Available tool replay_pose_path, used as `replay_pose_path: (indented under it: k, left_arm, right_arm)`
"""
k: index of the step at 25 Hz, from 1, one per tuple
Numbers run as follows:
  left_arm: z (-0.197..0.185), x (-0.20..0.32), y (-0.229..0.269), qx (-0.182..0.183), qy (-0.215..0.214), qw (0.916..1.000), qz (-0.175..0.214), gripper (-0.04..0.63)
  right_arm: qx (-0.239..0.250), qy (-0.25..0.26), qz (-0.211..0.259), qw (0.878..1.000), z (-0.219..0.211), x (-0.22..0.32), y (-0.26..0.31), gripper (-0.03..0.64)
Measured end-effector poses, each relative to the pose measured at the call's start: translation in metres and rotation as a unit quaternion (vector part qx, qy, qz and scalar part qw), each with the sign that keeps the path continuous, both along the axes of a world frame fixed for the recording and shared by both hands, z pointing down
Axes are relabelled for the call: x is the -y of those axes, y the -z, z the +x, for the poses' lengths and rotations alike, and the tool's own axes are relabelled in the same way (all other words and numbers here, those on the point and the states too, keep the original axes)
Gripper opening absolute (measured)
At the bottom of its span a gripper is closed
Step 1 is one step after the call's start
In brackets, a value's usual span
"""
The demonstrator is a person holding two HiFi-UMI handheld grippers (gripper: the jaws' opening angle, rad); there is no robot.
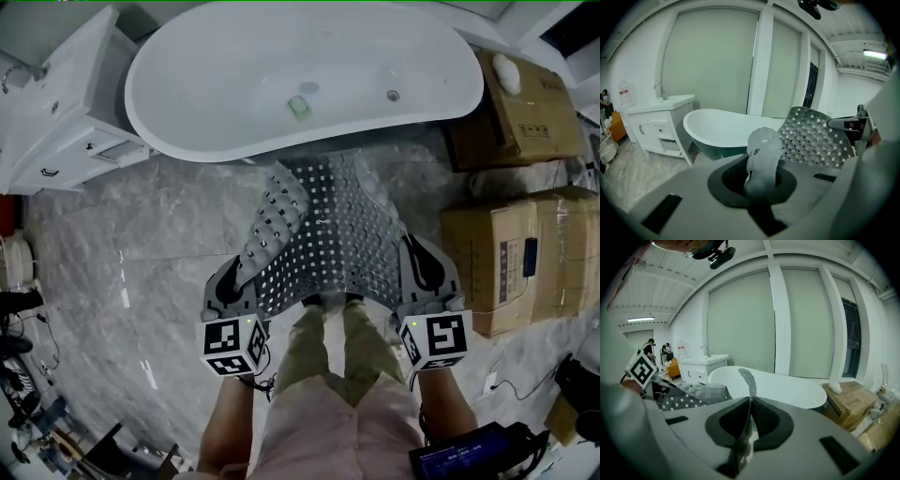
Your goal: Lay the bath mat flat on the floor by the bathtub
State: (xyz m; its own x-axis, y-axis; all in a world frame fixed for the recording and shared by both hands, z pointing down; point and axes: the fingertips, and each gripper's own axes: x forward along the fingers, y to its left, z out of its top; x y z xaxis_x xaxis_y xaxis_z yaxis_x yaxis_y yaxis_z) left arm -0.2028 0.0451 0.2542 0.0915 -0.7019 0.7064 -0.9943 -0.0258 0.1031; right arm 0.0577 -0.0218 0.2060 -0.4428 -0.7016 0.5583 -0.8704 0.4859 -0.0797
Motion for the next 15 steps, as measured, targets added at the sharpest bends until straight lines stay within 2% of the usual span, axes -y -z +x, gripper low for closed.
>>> replay_pose_path:
  k: [15]
  left_arm:
    - [0.017, -0.002, -0.077, -0.008, 0.006, 0.9990, -0.044, 0.038]
  right_arm:
    - [-0.011, 0.021, -0.035, 0.999, 0.020, 0.000, -0.073, 0.029]
